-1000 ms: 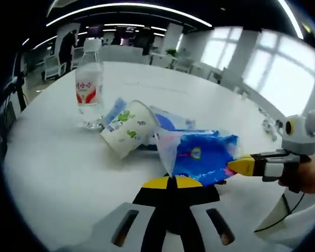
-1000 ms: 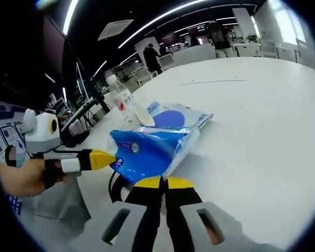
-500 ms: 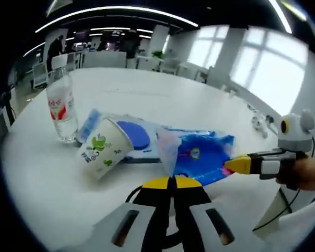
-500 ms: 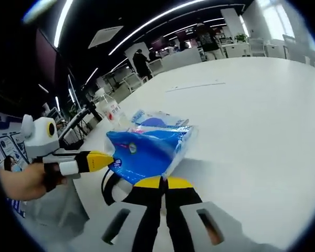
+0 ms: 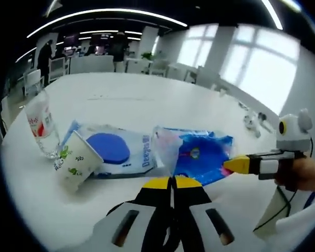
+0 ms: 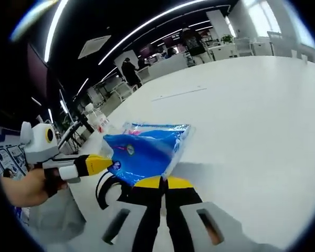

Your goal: Arrange the tabletop items into an orderly group along one side of the table until the central work area is clear of visible clutter.

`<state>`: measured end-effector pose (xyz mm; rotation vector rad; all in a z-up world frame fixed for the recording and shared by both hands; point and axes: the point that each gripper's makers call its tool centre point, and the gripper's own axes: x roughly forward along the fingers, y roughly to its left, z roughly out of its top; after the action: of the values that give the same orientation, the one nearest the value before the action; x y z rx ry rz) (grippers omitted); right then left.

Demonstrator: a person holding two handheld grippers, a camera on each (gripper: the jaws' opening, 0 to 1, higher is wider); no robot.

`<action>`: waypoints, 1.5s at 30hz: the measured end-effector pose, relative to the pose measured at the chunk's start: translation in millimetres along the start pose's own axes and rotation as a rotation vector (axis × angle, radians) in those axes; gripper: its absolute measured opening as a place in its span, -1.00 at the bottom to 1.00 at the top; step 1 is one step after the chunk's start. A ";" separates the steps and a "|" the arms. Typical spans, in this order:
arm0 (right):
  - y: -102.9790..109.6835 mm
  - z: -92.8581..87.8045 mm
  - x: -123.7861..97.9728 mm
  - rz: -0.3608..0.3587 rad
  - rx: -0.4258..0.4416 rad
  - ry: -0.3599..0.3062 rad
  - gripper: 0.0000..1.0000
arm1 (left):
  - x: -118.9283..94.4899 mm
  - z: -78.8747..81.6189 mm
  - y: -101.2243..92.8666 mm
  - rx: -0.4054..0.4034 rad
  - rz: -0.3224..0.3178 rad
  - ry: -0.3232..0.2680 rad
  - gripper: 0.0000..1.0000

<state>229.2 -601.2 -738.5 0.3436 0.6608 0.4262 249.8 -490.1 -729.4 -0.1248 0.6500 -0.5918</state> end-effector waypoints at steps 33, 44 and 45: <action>-61.4 33.5 -16.8 -0.123 0.031 -0.101 -1.00 | 50.2 23.4 -28.5 0.012 -0.043 0.031 -1.00; -75.8 46.7 -9.9 -0.146 0.013 -0.109 -1.00 | 68.2 31.7 -30.6 0.032 -0.052 0.045 -1.00; -76.9 47.3 -8.9 -0.148 0.010 -0.107 -1.00 | 70.8 31.2 -30.3 0.037 -0.051 0.051 -1.00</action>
<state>274.3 -679.6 -732.5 0.3222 0.5793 0.2616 299.2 -556.7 -733.6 -0.0926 0.6866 -0.6579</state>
